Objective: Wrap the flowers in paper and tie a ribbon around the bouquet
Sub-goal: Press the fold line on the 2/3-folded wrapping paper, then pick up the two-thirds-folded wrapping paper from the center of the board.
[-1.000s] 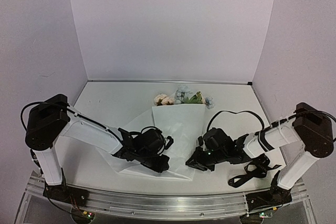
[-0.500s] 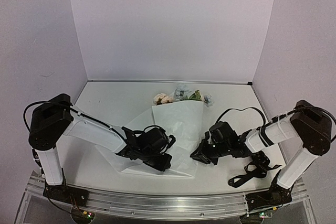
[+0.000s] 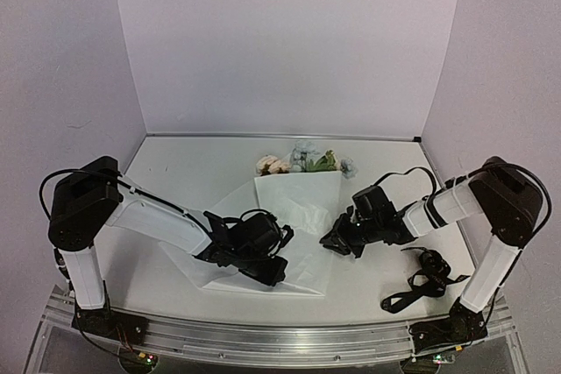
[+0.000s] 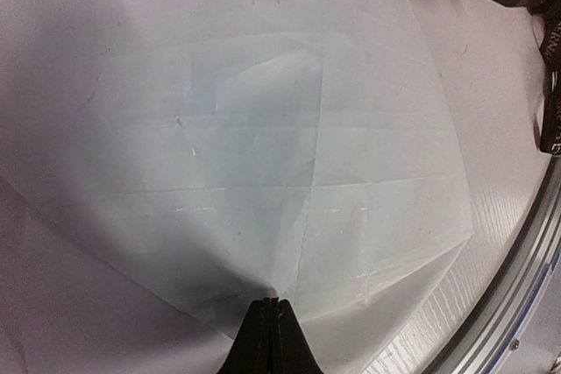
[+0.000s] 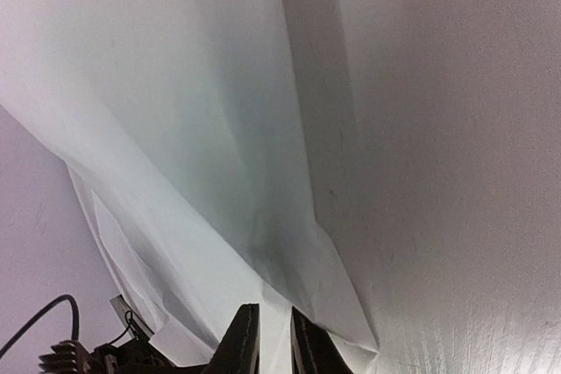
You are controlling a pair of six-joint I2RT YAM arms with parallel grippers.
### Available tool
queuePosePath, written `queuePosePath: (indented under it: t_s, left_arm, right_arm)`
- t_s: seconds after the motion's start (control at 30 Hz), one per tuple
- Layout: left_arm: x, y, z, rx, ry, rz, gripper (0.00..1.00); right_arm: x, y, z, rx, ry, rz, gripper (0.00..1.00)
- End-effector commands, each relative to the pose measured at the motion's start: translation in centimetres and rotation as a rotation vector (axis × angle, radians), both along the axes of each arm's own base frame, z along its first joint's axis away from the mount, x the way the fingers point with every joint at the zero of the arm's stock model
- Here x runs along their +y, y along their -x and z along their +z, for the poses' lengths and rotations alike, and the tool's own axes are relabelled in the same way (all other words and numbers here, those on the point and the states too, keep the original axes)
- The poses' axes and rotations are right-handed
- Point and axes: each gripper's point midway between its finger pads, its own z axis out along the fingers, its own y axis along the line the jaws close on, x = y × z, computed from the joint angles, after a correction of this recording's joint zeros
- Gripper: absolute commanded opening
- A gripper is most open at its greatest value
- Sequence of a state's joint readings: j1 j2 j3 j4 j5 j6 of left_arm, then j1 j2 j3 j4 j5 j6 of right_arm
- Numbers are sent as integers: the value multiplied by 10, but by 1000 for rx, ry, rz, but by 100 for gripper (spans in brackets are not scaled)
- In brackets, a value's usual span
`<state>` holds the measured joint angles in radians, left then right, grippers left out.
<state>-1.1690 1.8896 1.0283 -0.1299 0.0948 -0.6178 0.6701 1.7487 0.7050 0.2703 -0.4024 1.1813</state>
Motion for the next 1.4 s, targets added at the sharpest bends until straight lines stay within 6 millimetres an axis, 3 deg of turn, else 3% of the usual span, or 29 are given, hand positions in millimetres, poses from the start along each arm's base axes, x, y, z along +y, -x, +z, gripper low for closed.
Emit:
queuePosePath:
  t_s: [0.0, 0.43, 0.67, 0.93, 1.13, 1.37]
  left_arm:
    - [36, 6, -38, 26, -182, 3, 1]
    - [39, 6, -37, 26, -192, 3, 1]
    - [41, 6, -37, 29, -198, -2, 1]
    - [44, 6, -36, 32, -209, -4, 1]
    - [49, 4, -37, 33, -225, 5, 0]
    - [50, 1, -31, 19, -231, 14, 0]
  right_arm:
    - [-7, -28, 2, -6, -17, -62, 14]
    - [-26, -106, 9, -5, -79, -205, 14]
    - [-39, -147, 4, 9, -108, -272, 14]
    - [-57, -179, -11, 56, -122, -314, 14]
    - [-72, -186, -13, 97, -85, -290, 13]
    - [-71, -171, 33, 79, -33, -162, 15]
